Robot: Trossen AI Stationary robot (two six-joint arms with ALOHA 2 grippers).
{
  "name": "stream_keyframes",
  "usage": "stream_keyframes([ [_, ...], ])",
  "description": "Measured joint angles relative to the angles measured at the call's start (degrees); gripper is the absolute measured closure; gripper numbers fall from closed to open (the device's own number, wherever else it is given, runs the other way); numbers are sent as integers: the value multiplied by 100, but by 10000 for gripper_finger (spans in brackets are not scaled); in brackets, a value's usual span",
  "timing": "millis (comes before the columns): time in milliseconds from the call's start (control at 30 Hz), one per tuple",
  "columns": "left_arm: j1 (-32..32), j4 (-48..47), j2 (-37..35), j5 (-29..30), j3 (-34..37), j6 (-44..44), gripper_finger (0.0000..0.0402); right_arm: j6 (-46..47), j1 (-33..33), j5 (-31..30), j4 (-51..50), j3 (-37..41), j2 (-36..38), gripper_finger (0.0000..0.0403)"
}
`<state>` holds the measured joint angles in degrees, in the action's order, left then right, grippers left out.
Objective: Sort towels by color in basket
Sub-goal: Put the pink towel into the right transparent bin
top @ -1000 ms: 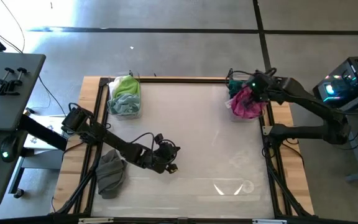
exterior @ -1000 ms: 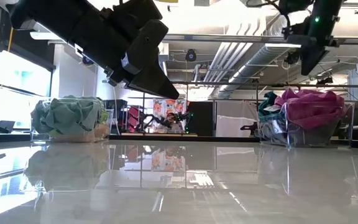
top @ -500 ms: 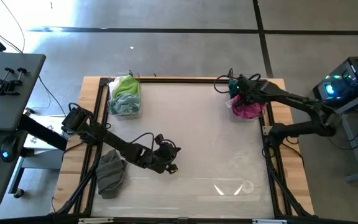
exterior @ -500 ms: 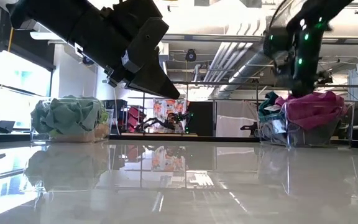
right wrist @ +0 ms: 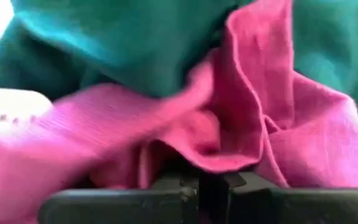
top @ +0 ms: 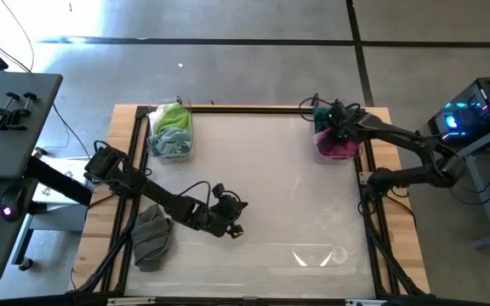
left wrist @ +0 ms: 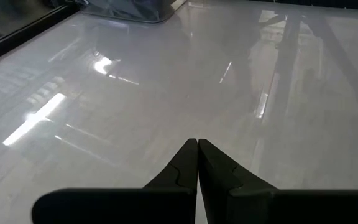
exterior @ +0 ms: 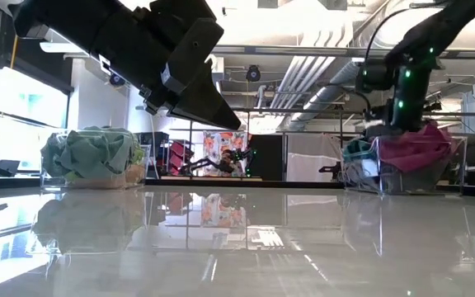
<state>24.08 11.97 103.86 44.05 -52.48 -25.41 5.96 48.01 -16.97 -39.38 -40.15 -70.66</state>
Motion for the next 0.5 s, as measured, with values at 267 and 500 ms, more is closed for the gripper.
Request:
stream_keyframes([
  [267, 1, 43, 0, -1, 1, -65, 401, 96, -137, 148, -974, -583, 773, 402],
  [500, 13, 277, 1, -185, -109, 139, 402, 38, -989, 109, -258, -585, 1800, 402],
])
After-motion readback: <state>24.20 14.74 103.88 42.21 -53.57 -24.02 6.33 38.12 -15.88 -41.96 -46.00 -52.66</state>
